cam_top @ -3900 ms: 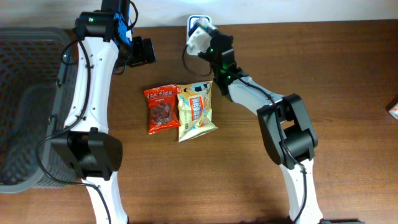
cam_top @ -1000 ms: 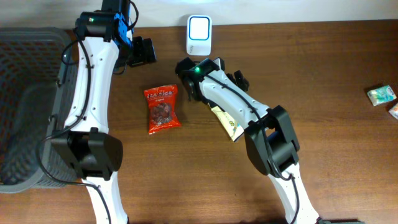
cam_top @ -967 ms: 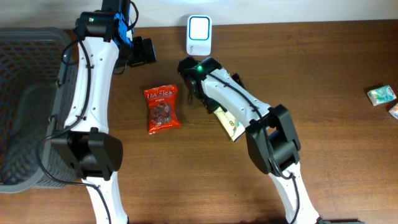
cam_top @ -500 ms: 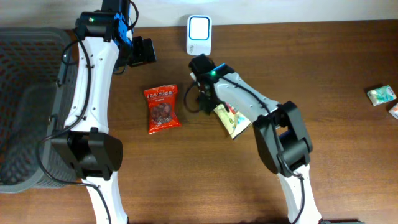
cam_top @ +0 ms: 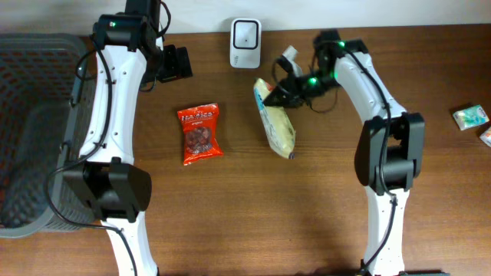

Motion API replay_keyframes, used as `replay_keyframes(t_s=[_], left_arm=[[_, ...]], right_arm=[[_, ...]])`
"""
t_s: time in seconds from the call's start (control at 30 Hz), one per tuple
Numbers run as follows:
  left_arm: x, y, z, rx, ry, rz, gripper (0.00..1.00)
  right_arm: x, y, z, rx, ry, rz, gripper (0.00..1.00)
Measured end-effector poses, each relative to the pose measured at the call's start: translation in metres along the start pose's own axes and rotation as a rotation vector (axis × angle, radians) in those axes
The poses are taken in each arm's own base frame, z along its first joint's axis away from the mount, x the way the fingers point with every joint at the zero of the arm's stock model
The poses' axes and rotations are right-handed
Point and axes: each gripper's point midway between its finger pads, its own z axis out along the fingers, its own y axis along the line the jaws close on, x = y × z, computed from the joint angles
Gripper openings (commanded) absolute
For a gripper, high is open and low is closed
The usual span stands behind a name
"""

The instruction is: Scan the item barcode

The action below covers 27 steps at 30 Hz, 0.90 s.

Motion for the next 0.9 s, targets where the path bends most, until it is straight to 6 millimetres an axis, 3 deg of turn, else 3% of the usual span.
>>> replay_keyframes(t_s=[0.07, 0.13, 0.17, 0.2, 0.23, 0.27, 0.3, 0.33, 0.37, 0.4, 0.47, 0.5, 0.6, 0.7, 0.9], left_arm=[[0.0, 0.0, 0.0, 0.0, 0.0, 0.0, 0.99], [0.0, 0.0, 0.0, 0.0, 0.0, 0.0, 0.99], [0.0, 0.0, 0.0, 0.0, -0.001, 0.0, 0.99], [0.0, 0.0, 0.0, 0.0, -0.001, 0.0, 0.99], [0.0, 0.0, 0.0, 0.0, -0.001, 0.0, 0.99], [0.0, 0.0, 0.0, 0.0, -0.001, 0.0, 0.99], [0.0, 0.0, 0.0, 0.001, -0.002, 0.0, 0.99], [0.0, 0.0, 0.0, 0.0, -0.002, 0.0, 0.99], [-0.001, 0.0, 0.0, 0.001, -0.002, 0.0, 0.99], [0.0, 0.0, 0.0, 0.0, -0.001, 0.0, 0.99], [0.0, 0.0, 0.0, 0.0, -0.001, 0.0, 0.99], [0.0, 0.0, 0.0, 0.0, -0.001, 0.0, 0.99], [0.0, 0.0, 0.0, 0.0, -0.001, 0.0, 0.99], [0.0, 0.0, 0.0, 0.0, -0.001, 0.0, 0.99], [0.0, 0.0, 0.0, 0.0, -0.001, 0.0, 0.99]], right_arm=[[0.016, -0.023, 0.004, -0.148, -0.047, 0.074, 0.19], [0.033, -0.048, -0.001, -0.19, -0.077, 0.2, 0.38], [0.032, -0.062, -0.013, -0.151, -0.1, 0.246, 0.48], [0.036, -0.095, -0.038, -0.031, -0.128, 0.342, 0.57], [0.048, -0.119, -0.067, 0.096, -0.129, 0.462, 0.61], [0.05, -0.132, -0.09, 0.176, -0.147, 0.496, 0.62], [0.053, -0.137, -0.133, 0.329, -0.159, 0.545, 0.66], [0.048, -0.131, -0.155, 0.405, -0.167, 0.545, 0.72], [0.05, -0.102, -0.181, 0.502, -0.137, 0.559, 0.88], [0.046, -0.086, -0.193, 0.56, -0.143, 0.522, 0.99], [0.054, -0.065, -0.185, 0.66, -0.062, 0.495, 0.99], [0.054, -0.059, -0.162, 0.705, 0.008, 0.449, 0.99], [0.05, -0.043, -0.125, 0.725, 0.084, 0.37, 0.99], [0.05, -0.032, -0.102, 0.734, 0.13, 0.322, 0.99], [0.051, -0.031, -0.098, 0.739, 0.14, 0.312, 0.99]])
